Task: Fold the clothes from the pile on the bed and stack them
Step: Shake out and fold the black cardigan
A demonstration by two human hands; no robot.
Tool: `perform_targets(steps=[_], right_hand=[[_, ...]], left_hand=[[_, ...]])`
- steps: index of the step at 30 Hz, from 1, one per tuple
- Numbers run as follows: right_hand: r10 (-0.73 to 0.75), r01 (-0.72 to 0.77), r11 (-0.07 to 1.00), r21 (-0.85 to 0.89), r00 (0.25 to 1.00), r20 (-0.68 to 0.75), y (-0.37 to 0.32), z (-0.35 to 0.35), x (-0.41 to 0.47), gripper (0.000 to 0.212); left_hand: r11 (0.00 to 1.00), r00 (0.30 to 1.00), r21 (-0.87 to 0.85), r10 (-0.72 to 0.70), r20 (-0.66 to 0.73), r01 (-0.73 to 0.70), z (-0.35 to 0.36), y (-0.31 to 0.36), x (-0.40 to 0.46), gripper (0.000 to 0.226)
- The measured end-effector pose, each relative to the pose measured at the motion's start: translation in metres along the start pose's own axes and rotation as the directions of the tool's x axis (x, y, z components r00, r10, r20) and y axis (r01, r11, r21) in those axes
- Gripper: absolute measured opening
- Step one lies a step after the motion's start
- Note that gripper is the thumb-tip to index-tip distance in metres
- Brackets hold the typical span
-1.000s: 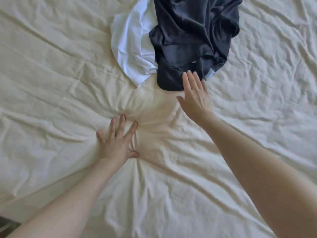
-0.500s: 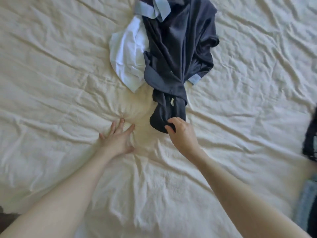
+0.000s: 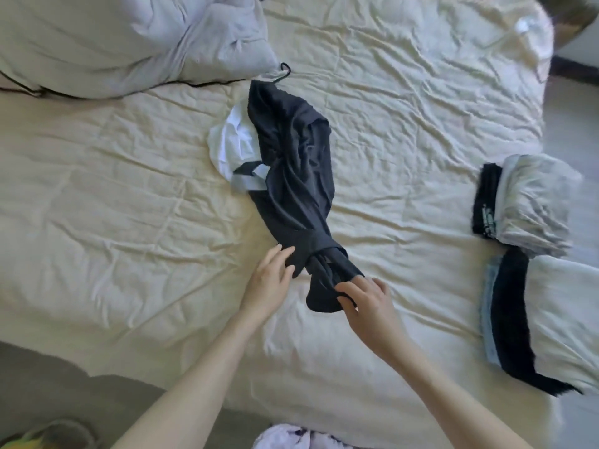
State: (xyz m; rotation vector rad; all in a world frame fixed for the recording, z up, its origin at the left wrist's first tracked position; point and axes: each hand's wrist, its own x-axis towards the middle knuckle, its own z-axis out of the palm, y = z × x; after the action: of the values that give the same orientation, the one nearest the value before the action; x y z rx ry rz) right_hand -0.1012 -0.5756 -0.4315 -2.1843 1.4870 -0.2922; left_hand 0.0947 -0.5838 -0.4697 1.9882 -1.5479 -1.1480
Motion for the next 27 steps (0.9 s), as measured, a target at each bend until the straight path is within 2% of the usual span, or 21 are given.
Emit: perform_targets(steps=[2, 4, 7, 10, 13, 15, 18, 20, 23, 25, 27], right_hand=[[-0.052, 0.052, 0.998, 0.025, 0.999, -0.003, -0.003, -0.026, -0.019, 0.016], [-0.105, 0.105, 0.994, 0.021, 0.994, -0.016, -0.004, -0.048, -0.031, 0.015], [-0.163, 0.162, 0.987, -0.016, 0.984, -0.072, -0.004, -0.08, -0.05, 0.017], [-0.209, 0.207, 0.978, -0.027, 0.972, -0.106, -0.003, -0.107, -0.063, 0.012], [-0.23, 0.228, 0.973, -0.032, 0.962, -0.143, 0.006, -0.133, -0.073, 0.005], [-0.154, 0.143, 0.986, -0.084, 0.976, -0.151, 0.017, -0.147, -0.076, 0.011], [0.06, -0.077, 0.98, -0.185, 0.994, -0.096, 0.031, -0.161, -0.069, 0.034], [0.118, -0.13, 0.955, -0.266, 0.991, -0.062, 0.03, -0.168, -0.058, 0.035], [0.099, -0.129, 0.917, -0.377, 0.99, -0.096, 0.013, -0.185, -0.035, 0.023], [0.078, -0.15, 0.885, -0.441, 0.981, -0.176, 0.001, -0.205, -0.02, 0.017], [0.072, -0.206, 0.89, -0.406, 0.944, -0.322, -0.01, -0.23, -0.006, 0.01]], left_hand=[[0.999, 0.999, -0.04, 0.031, -0.017, -0.031, 0.0, 0.024, -0.003, 0.042], [0.996, 0.999, -0.086, 0.039, 0.029, -0.036, 0.002, 0.044, -0.003, 0.046], [0.999, 0.985, 0.021, 0.04, 0.169, -0.044, 0.016, 0.07, -0.011, 0.055], [0.994, 0.993, 0.101, 0.028, 0.117, -0.04, 0.032, 0.083, -0.024, 0.035], [0.999, 0.995, 0.038, 0.0, 0.096, -0.004, 0.028, 0.098, -0.034, 0.025], [0.994, 0.986, -0.109, 0.006, 0.164, 0.012, 0.009, 0.111, -0.038, 0.023], [0.964, 0.968, -0.266, 0.076, 0.241, -0.01, -0.034, 0.143, -0.044, 0.024], [0.964, 0.953, -0.259, 0.132, 0.271, -0.06, -0.061, 0.173, -0.049, 0.02], [0.964, 0.945, -0.188, 0.228, 0.234, -0.186, -0.095, 0.221, -0.056, 0.016], [0.959, 0.951, -0.142, 0.267, 0.159, -0.246, -0.116, 0.249, -0.061, 0.016], [0.948, 0.95, -0.116, 0.304, 0.073, -0.295, -0.137, 0.272, -0.068, 0.016]])
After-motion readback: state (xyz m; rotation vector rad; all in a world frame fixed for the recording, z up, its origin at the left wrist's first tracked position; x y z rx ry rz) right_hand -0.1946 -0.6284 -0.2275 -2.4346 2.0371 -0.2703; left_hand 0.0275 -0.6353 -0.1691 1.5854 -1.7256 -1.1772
